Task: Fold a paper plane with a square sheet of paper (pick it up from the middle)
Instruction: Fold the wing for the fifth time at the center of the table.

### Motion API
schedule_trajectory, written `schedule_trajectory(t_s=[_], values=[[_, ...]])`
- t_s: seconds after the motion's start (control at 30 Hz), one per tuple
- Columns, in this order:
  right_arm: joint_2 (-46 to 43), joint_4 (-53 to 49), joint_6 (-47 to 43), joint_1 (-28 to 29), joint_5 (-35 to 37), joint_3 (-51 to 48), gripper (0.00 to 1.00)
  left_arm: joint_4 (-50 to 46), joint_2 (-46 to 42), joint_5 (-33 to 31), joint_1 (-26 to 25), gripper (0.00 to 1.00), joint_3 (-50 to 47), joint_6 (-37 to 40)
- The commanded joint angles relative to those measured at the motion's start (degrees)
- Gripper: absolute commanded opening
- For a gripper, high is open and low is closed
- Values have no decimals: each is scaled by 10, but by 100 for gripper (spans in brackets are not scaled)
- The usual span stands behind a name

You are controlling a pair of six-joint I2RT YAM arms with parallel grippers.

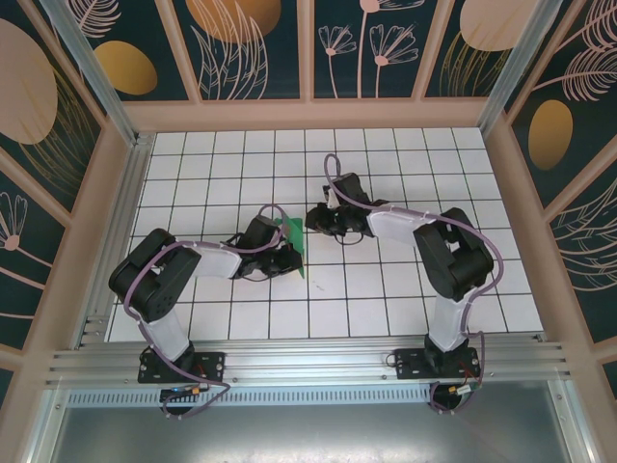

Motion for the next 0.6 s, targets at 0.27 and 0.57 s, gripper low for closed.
schedule_trajectory(t_s=[0.27, 0.57], values=[[31, -43, -51, 25, 6, 5, 31, 5, 45, -56, -4, 6, -40, 46], [65, -27, -70, 29, -24, 22, 31, 6, 48, -49, -4, 5, -42, 50]])
